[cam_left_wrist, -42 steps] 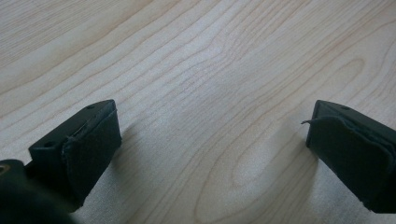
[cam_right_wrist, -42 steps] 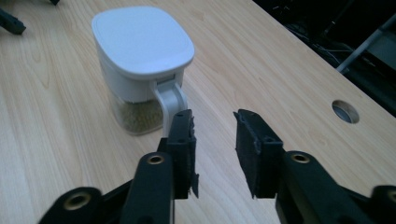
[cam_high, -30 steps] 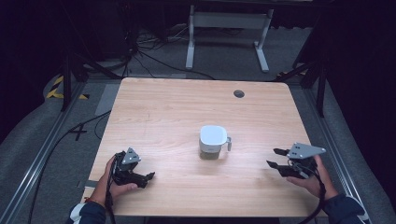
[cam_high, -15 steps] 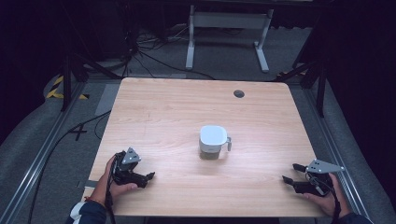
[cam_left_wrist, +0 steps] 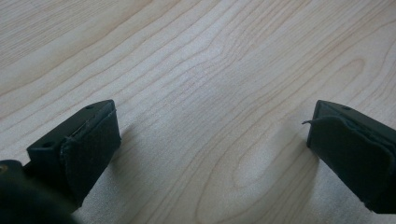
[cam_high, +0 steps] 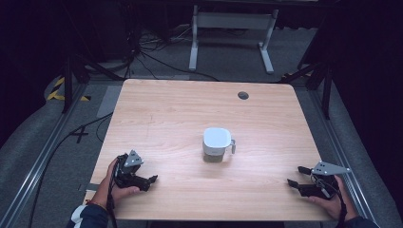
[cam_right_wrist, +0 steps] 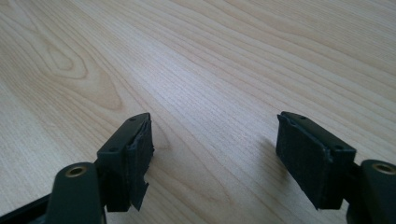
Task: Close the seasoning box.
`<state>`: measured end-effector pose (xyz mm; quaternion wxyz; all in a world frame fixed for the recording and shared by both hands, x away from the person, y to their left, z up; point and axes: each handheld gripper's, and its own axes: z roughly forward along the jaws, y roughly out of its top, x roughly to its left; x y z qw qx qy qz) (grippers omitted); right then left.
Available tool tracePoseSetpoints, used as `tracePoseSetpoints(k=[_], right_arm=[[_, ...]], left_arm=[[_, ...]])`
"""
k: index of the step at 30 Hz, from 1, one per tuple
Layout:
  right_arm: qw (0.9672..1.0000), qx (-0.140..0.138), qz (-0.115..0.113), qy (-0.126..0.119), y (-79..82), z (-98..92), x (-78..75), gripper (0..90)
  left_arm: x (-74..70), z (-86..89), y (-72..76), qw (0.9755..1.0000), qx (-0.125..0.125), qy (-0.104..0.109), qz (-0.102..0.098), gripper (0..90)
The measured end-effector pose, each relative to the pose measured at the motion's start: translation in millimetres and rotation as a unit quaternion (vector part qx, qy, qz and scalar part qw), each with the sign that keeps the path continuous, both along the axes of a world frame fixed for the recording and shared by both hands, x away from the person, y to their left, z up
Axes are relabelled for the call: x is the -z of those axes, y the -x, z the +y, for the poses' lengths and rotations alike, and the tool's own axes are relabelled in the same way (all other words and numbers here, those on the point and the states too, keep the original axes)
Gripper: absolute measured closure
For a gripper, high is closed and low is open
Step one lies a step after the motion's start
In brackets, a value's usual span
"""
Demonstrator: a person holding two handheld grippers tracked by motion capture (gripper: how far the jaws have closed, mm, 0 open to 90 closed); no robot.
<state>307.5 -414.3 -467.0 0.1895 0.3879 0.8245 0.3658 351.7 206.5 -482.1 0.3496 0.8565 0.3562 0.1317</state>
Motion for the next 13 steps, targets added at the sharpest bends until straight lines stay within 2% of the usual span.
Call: tracePoseSetpoints(k=[13], right_arm=[[1.0000, -0.001, 0.000, 0.001, -0.2, -0.1, -0.1, 27.3]], left_arm=[[0.0, 0.2, -0.7, 1.0000, 0.002, -0.001, -0.002, 2.5]])
